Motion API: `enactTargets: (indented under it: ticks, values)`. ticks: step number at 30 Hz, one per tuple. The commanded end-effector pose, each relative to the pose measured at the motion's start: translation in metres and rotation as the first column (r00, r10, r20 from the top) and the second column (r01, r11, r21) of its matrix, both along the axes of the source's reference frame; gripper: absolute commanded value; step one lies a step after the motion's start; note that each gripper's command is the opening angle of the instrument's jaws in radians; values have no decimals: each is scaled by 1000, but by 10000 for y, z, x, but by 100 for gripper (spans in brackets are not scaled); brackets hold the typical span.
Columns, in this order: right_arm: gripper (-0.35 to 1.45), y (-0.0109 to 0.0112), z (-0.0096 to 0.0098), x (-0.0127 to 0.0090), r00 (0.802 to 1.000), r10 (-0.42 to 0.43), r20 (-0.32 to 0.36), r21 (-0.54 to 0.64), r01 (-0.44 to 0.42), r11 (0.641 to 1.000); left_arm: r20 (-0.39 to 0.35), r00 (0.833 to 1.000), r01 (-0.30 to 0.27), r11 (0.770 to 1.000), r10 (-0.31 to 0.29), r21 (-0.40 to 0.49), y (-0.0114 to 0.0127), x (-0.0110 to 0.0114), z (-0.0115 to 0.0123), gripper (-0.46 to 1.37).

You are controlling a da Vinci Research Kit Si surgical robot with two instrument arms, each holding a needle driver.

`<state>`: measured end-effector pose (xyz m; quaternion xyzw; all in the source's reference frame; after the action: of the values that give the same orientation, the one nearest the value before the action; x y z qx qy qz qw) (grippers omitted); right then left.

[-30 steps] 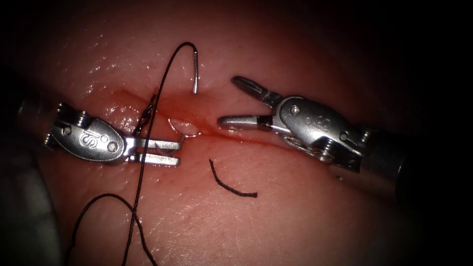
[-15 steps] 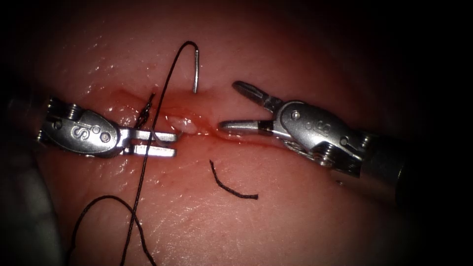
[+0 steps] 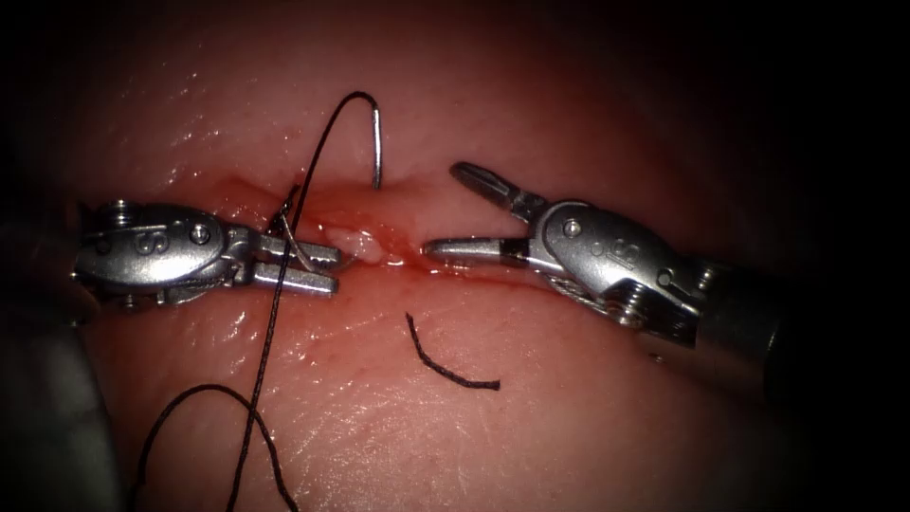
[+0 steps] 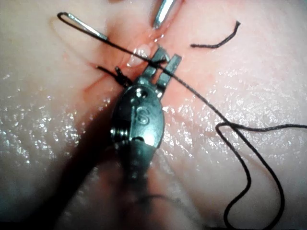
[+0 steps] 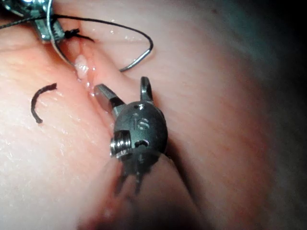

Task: Wound Closure
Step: Use the left gripper to pull the needle through the tissue

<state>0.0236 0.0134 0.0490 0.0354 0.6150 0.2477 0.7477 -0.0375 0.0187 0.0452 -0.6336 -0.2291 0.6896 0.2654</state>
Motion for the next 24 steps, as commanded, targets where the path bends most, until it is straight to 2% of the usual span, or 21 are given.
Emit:
enactTargets:
  ticks: [1,4,7,11,13,22,24]
  values:
    - [121,-1,1,0,1000,-8,-2,-6,8,1000,30,1000,-12,999,10,52,-1,-1,-5,-35]
    - [120,-3,2,0,1000,-9,-3,-8,9,1000,67,998,-19,987,9,158,3,1,-19,-35]
    - [120,-3,2,0,1000,-9,-3,-8,9,1000,87,996,-28,978,10,206,3,1,-27,-35]
    - [120,-3,2,1,1000,-9,-2,-8,9,1000,114,993,-49,950,14,307,-3,2,-42,-35]
    - [120,-3,2,1,1000,-8,-2,-8,8,1000,130,991,-64,919,14,388,-7,4,-49,-35]
    - [120,-3,3,1,1000,-9,-2,-9,9,1000,172,985,-107,890,32,443,-15,14,-67,-35]
    - [119,-3,3,1,1000,-8,-2,-9,8,1000,199,979,-115,920,41,375,-17,17,-72,-35]
